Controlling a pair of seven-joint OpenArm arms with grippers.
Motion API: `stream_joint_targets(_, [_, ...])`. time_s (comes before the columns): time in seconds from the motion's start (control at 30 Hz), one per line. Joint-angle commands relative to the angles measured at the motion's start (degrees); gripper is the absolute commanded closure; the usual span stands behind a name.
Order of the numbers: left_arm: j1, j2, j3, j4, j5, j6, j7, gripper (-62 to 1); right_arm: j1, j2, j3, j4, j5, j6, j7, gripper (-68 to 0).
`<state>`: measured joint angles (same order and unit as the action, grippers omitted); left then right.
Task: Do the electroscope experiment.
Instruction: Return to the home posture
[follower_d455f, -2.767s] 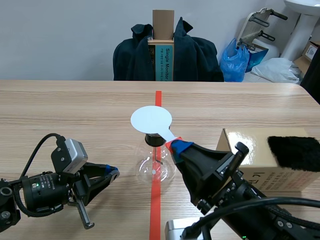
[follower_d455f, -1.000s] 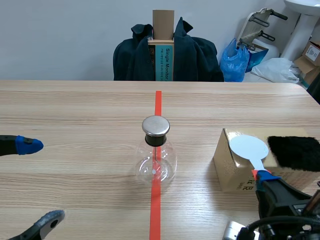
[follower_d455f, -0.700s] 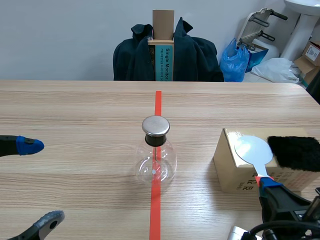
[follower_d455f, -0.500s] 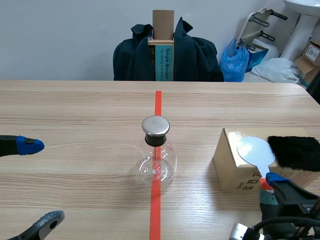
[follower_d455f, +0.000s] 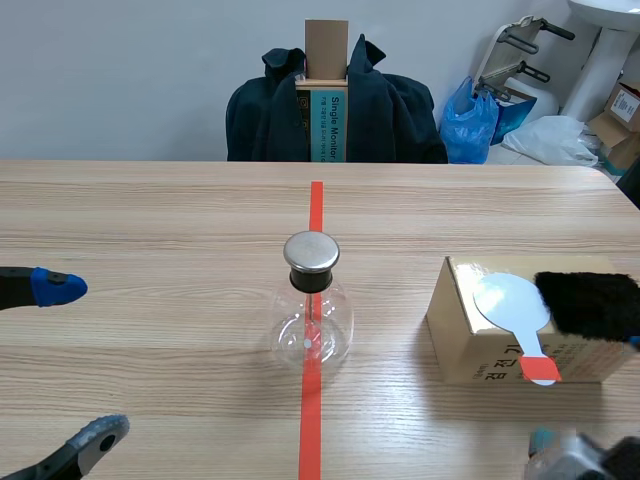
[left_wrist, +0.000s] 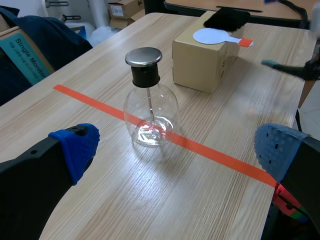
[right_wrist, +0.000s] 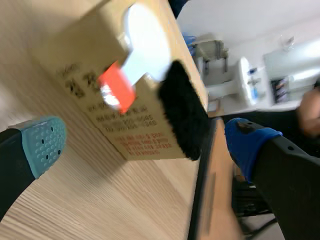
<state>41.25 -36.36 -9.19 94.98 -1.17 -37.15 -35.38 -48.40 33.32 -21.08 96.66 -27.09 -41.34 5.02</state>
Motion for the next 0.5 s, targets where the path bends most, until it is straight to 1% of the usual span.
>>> stream_joint_targets(0.0, [0.0,0.2,0.0,0.7,-0.8,0.1,-0.8,-62.3,-1.6,1.7,1.2,6.7,4.3,-3.5,0.3,-67.9])
stream_joint_targets(0.07, [0.0,0.2,0.0,0.7,-0.8,0.1,-0.8,-62.3,-3.9,2.6,3.7,12.7,10.4,-3.5,0.2,-67.9])
stream_joint_targets(0.13, [0.0,0.2,0.0,0.7,-0.8,0.1,-0.8,-62.3,-5.0,2.7,6.9,17.3,15.9,-3.5,0.3,-67.9])
stream_joint_targets(0.17, [0.0,0.2,0.0,0.7,-0.8,0.1,-0.8,-62.3,-5.1,2.7,8.5,19.1,18.8,-3.1,0.2,-67.9])
stream_joint_targets(0.2, [0.0,0.2,0.0,0.7,-0.8,0.1,-0.8,-62.3,-5.1,2.7,10.2,20.7,21.4,-0.7,0.3,-67.9])
stream_joint_targets(0.23, [0.0,0.2,0.0,0.7,-0.8,0.1,-0.8,-62.3,-5.0,2.7,11.8,21.8,23.0,2.3,0.4,-67.9])
stream_joint_targets(0.3, [0.0,0.2,0.0,0.7,-0.8,0.1,-0.8,-62.3,-4.2,2.7,14.7,24.0,26.8,9.9,0.6,-67.9])
stream_joint_targets(0.33, [0.0,0.2,0.0,0.7,-0.8,0.1,-0.8,-62.3,-3.6,2.7,15.8,24.9,28.9,13.3,0.5,-67.9])
stream_joint_targets(0.47, [0.0,0.2,0.0,0.7,-0.9,0.1,-0.8,-62.3,-0.1,2.7,19.4,27.0,37.2,24.9,0.5,-67.9])
